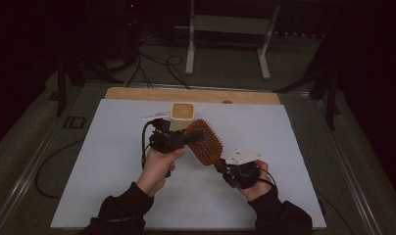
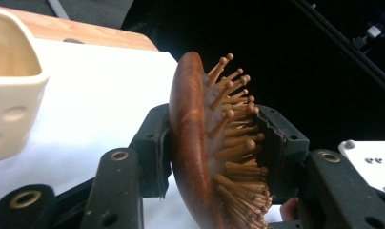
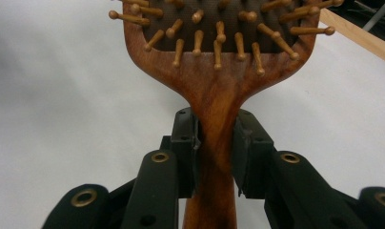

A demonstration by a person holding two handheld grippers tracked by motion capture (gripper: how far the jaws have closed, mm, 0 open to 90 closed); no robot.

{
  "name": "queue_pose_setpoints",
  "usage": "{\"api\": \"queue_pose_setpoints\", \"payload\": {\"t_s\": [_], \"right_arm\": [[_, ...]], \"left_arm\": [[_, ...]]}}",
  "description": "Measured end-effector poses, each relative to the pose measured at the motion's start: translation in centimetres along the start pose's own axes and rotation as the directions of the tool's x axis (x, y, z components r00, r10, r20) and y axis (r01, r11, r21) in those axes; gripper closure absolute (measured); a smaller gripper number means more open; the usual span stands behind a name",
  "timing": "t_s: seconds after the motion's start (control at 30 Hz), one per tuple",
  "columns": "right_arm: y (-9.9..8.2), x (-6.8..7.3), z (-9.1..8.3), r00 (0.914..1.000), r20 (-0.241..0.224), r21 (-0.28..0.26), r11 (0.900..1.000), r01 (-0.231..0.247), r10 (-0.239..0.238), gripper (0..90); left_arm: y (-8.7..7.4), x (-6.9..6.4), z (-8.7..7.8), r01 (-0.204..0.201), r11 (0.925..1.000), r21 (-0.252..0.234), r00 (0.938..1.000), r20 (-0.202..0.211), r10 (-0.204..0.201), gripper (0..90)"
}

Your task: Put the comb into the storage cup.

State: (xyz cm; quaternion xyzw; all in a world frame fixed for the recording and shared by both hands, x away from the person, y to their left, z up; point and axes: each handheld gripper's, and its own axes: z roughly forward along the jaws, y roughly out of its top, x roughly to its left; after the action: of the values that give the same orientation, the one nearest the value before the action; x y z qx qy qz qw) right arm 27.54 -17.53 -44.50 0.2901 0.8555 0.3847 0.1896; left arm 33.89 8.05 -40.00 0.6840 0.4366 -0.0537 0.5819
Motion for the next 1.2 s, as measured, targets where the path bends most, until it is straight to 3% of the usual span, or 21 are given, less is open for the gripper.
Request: {"api": "queue_pose_setpoints", "payload": {"t_s": [0.37, 0.6, 0.73, 0.9, 1.0, 1.2], "right_arm": [[-0.1, -0.2, -0.1, 0.9995, -0.018, -0.04, 0.9988, -0.028, 0.027, 72.9], [-0.1, -0.4, -0.5, 0.9991, -0.025, -0.071, 0.9969, -0.035, 0.033, 72.4], [0.0, -0.5, -0.5, 0.9977, -0.032, -0.083, 0.9946, -0.062, 0.06, 71.9], [0.0, -0.7, -0.7, 0.997, -0.035, -0.099, 0.9924, -0.073, 0.07, 71.1], [0.0, -0.8, -0.8, 0.9963, -0.045, -0.107, 0.9912, -0.078, 0.073, 66.0], [-0.2, -1.1, -0.9, 0.9959, -0.03, -0.131, 0.9874, -0.089, 0.085, 39.9]], "left_arm": [[0.9, -2.1, -0.1, -0.108, 0.9941, 0.0, 0.994, -0.01, 0.108, 55.0], [1.5, -3.0, -0.1, -0.142, 0.9899, 0.0, 0.9899, -0.003, 0.142, 55.6], [1.9, -3.5, -0.1, -0.176, 0.9843, 0.017, 0.9844, -0.005, 0.176, 56.5], [2.2, -3.7, -0.2, -0.181, 0.9834, 0.016, 0.9835, 0.003, 0.181, 56.8], [2.5, -3.6, -0.4, -0.179, 0.9839, 0.007, 0.9839, -0.003, 0.179, 56.8], [3.4, -3.7, -1.2, -0.188, 0.9822, -0.011, 0.9822, -0.013, 0.187, 57.0]]}}
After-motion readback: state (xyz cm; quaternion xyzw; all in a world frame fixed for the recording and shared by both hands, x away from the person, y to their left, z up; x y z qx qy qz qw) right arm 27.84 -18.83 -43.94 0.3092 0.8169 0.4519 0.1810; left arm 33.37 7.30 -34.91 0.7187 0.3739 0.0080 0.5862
